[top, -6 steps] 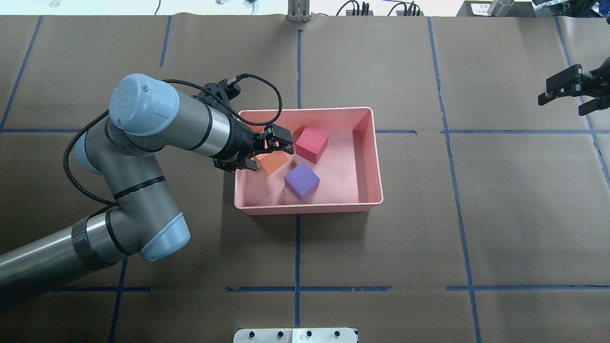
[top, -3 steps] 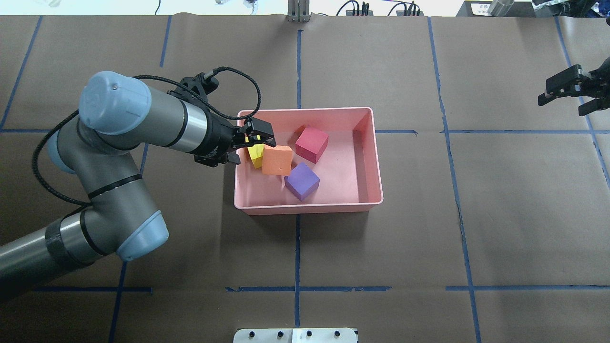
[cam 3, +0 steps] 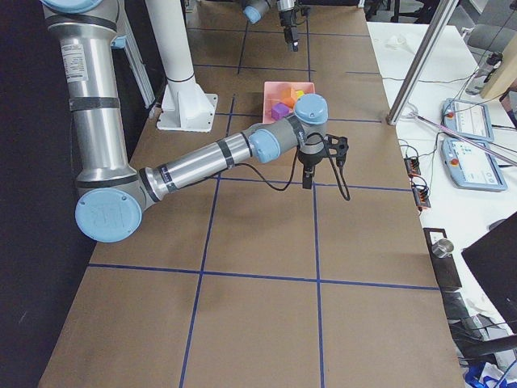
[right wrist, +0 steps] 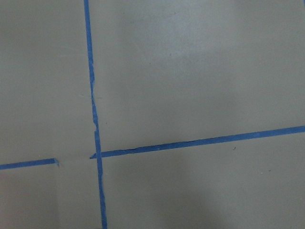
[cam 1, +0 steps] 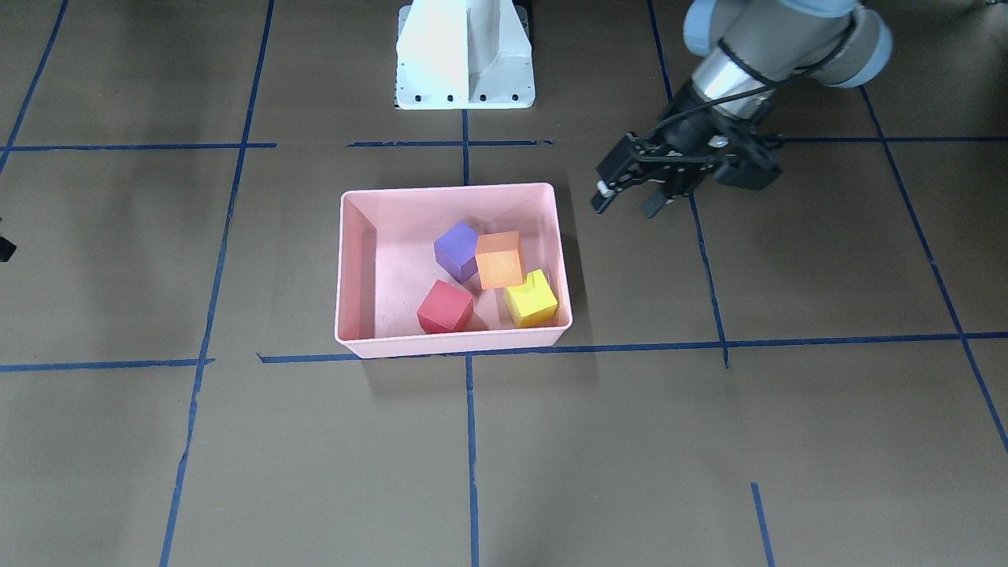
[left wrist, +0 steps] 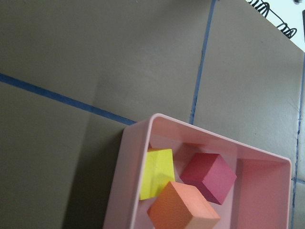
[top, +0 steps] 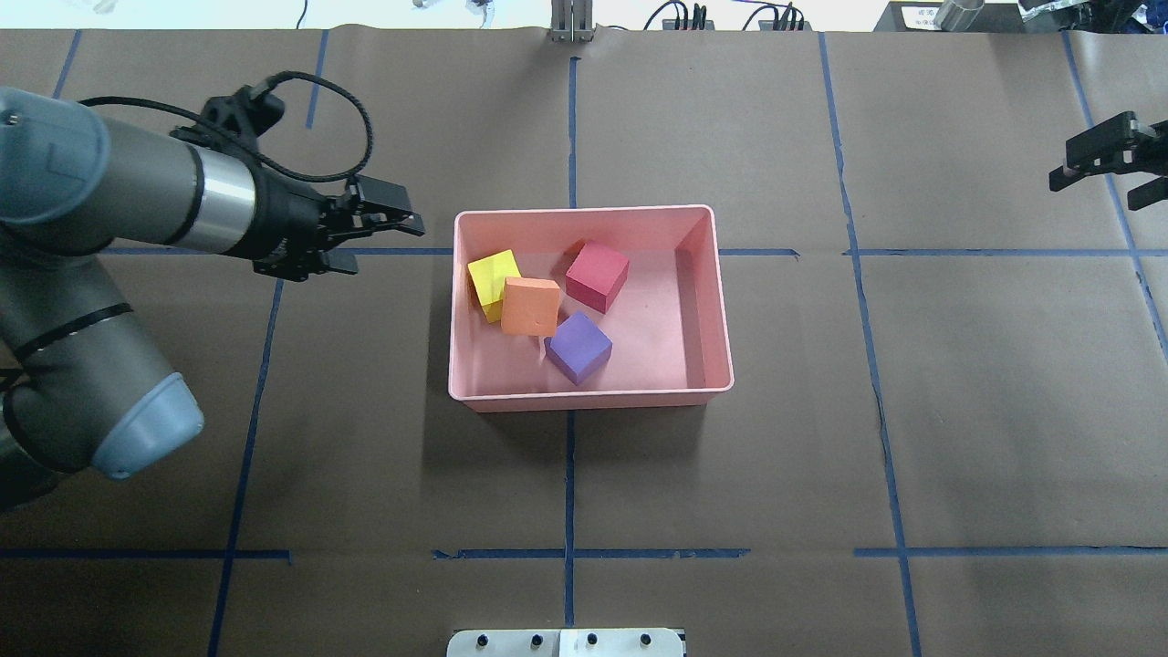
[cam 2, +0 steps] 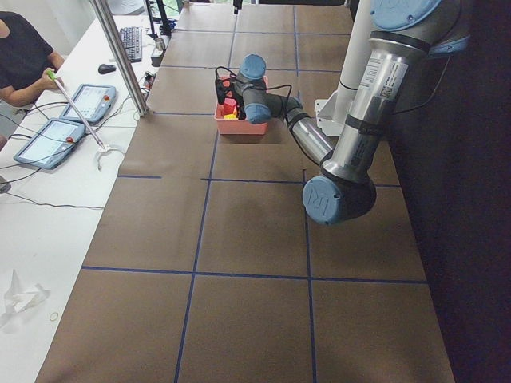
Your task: Place blocks into pink bin with both arms
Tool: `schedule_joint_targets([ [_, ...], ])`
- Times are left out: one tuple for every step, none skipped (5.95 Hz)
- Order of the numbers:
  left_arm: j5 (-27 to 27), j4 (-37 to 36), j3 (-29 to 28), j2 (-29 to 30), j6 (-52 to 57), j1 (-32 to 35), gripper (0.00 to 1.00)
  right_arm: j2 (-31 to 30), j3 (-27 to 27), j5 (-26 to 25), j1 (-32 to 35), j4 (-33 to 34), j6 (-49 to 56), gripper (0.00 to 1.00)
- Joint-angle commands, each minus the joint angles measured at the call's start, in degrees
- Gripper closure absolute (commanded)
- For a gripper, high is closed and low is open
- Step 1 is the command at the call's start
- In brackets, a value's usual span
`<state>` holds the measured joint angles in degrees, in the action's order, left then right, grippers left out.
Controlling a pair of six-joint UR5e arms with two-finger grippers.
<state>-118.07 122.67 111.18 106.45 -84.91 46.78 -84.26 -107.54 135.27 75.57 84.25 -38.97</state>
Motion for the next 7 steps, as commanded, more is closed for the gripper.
schedule_joint_targets([
  [-2.9,-0.1,4.6,-11.1,14.1,5.5,0.0,-1.1,2.1,0.4,5.2,0.3,7.5,0.0],
  [-8.7,-0.1,4.4,-16.0,25.6,12.3,0.0,-1.4,3.1,0.4,7.2,2.6,12.1,0.0],
  [-12.5,-0.2,4.0,-20.4,37.2,18.3,0.0,-1.3,5.3,0.4,9.6,6.2,20.7,0.0],
  [-14.5,-0.3,2.5,-22.9,46.1,23.3,0.0,-1.3,7.2,0.4,12.2,8.8,27.1,0.0],
  [-14.7,-0.3,0.8,-25.1,53.8,26.4,0.0,-1.4,8.2,0.4,14.0,11.3,32.0,0.0],
  [-14.7,-2.5,-1.2,-26.3,64.1,30.9,0.0,-1.4,9.2,0.2,16.5,14.4,39.2,0.0],
  [-14.7,-11.0,-1.2,-26.9,77.8,36.1,0.0,-1.5,9.4,-0.2,17.5,17.3,44.8,0.0],
])
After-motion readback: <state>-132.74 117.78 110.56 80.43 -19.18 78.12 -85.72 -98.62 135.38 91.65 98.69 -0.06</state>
